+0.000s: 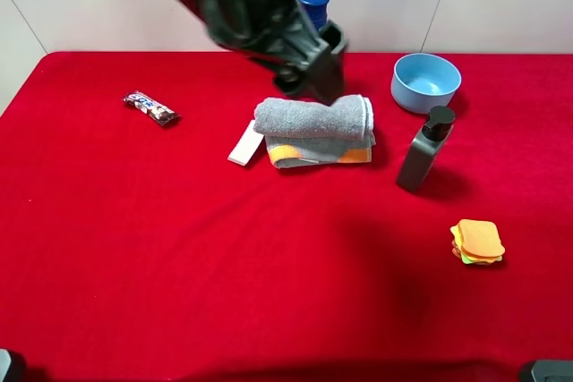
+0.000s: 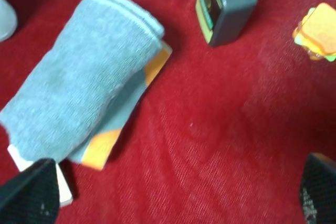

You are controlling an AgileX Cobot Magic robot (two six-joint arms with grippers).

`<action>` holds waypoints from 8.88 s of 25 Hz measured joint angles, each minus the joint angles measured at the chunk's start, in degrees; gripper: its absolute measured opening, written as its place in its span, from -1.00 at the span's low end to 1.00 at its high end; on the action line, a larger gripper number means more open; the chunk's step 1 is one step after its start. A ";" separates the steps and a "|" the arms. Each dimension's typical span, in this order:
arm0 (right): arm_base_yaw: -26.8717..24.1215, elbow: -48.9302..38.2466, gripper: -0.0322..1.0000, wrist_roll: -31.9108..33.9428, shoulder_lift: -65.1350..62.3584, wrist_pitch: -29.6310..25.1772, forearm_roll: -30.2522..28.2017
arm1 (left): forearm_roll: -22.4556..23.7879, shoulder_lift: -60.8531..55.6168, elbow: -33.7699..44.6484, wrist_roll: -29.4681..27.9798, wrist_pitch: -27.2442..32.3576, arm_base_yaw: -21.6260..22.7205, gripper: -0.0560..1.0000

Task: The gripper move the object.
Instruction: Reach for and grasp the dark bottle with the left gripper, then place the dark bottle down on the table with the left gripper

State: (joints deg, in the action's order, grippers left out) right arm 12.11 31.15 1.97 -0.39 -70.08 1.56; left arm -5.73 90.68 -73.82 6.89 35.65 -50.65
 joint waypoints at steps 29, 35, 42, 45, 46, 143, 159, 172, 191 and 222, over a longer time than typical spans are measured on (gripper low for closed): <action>0.00 0.00 0.41 0.00 0.00 0.00 0.00 | -0.46 26.69 -21.35 0.00 -2.35 -7.69 0.81; 0.00 0.00 0.41 0.00 0.00 0.00 0.00 | -0.19 29.74 -21.72 0.00 -6.42 -7.85 0.81; 0.00 0.00 0.41 0.00 0.00 0.00 0.14 | 1.64 32.37 -22.50 0.05 -10.34 -7.85 0.81; 0.00 0.00 0.41 0.00 0.00 0.00 0.20 | 2.82 33.70 -22.89 0.05 -11.91 -7.85 0.81; 0.00 0.00 0.41 0.00 0.00 0.00 0.20 | 2.95 34.19 -23.24 0.05 -12.10 -7.85 0.81; 0.00 0.00 0.41 0.00 0.00 0.00 0.39 | 2.99 35.27 -27.40 -0.14 -11.82 -7.85 -0.11; 0.00 0.00 0.41 0.00 0.00 0.00 0.39 | 7.43 19.83 -20.04 -3.97 2.91 -7.85 -0.11; 0.00 0.00 0.41 0.00 0.00 0.00 0.39 | 11.72 1.01 0.32 -10.63 1.36 -7.85 -0.11; 0.00 0.00 0.41 0.00 0.00 0.00 0.39 | 24.05 -8.20 21.12 -27.20 0.98 -7.85 -0.11; 0.00 0.00 0.41 0.00 0.00 0.00 0.39 | 34.70 -8.37 42.87 -41.11 -23.21 -1.41 -0.11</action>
State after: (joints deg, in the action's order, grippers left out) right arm 12.11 31.15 1.97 -0.39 -70.08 1.94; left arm 28.97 82.31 -30.95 -34.22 12.43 -52.06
